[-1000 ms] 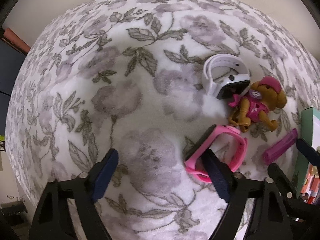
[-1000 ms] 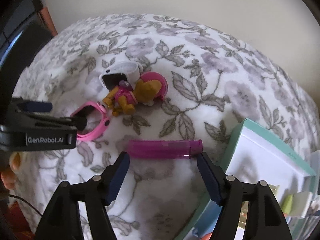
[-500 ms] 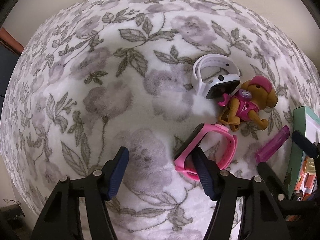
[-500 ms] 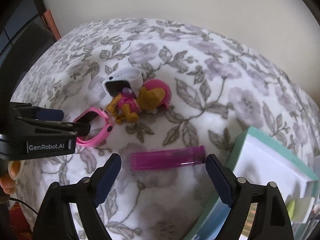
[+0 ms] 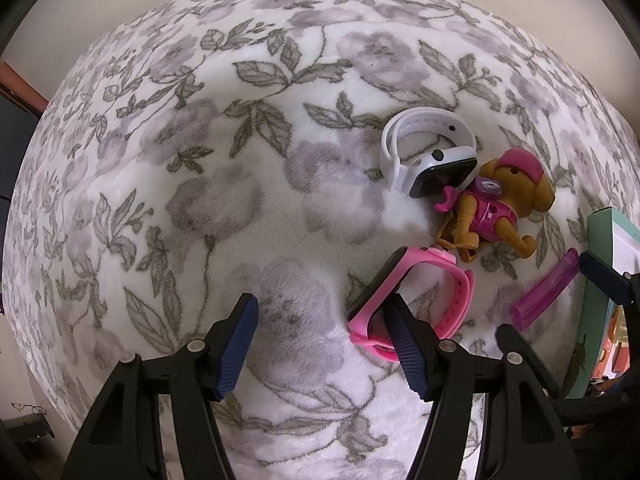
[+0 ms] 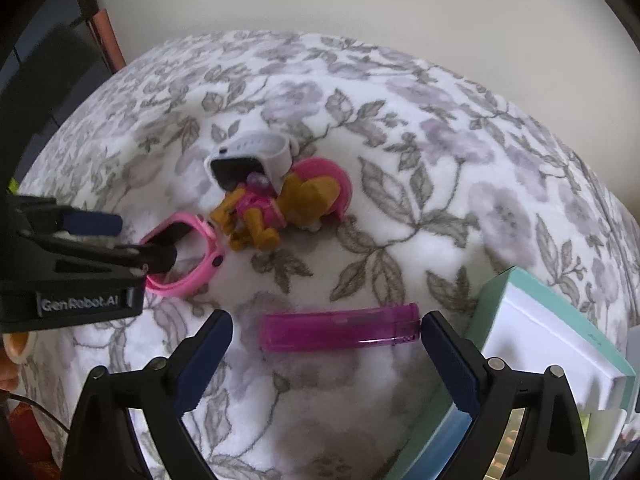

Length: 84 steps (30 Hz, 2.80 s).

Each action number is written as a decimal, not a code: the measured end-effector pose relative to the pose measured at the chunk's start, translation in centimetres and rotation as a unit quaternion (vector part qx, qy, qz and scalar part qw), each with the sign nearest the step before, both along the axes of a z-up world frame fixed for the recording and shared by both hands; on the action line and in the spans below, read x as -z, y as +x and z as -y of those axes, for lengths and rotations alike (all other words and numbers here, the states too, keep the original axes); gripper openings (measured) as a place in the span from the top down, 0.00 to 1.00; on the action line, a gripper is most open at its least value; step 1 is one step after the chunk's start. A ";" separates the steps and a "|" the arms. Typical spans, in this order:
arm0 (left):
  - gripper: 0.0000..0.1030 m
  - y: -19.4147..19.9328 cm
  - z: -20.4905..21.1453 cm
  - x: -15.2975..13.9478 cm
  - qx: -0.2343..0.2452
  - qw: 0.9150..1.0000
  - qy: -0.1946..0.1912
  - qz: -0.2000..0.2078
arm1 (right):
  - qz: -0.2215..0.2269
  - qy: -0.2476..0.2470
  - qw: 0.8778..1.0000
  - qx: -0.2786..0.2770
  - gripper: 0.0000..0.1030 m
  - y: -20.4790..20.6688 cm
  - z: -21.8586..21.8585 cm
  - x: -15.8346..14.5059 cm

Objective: Organize rigid objects
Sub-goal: 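Grasp the pink watch band with the left tool while the right tool grasps the purple lighter, then lift the pink band and purple lighter and carry them over the tray with both tools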

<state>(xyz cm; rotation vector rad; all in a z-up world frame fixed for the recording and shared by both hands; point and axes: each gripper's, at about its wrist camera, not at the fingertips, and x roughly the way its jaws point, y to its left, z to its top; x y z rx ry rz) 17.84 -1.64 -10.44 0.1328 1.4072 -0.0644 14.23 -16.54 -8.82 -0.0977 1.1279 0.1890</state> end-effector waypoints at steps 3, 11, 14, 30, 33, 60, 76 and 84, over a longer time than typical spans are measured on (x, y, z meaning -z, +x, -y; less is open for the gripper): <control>0.42 0.0 0.2 -0.1 0.002 1.000 -0.006 -0.001 | -0.001 -0.002 1.000 0.004 0.06 0.0 -0.1 0.3; 0.59 -0.3 1.1 -0.4 0.015 1.000 -0.017 0.001 | 0.000 -0.022 1.000 0.010 0.08 -0.1 -0.6 0.6; 0.69 -0.5 1.9 -0.6 0.024 1.000 -0.019 0.003 | -0.003 -0.009 1.000 0.013 0.19 -0.2 -0.3 0.4; 0.82 -1.0 2.3 -2.9 0.033 0.999 -0.019 0.022 | 0.007 0.007 0.999 0.030 0.19 -0.7 0.6 -1.4; 0.82 -1.1 1.9 -4.2 0.030 0.999 -0.021 0.034 | 0.019 0.010 0.999 0.034 0.19 -0.9 0.9 -2.5; 0.83 -5.4 7.7 -18.4 0.106 0.968 -0.128 0.190 | 0.105 0.009 0.965 0.242 0.20 -9.8 16.3 -14.9; 0.82 -13.1 21.1 -12.3 0.284 0.949 -0.061 0.121 | 0.034 0.032 0.958 0.282 0.19 -11.6 21.1 -10.5; 0.82 -15.2 23.6 -8.5 0.317 0.943 -0.016 0.095 | -0.007 0.046 0.961 0.273 0.19 -11.1 21.3 -7.5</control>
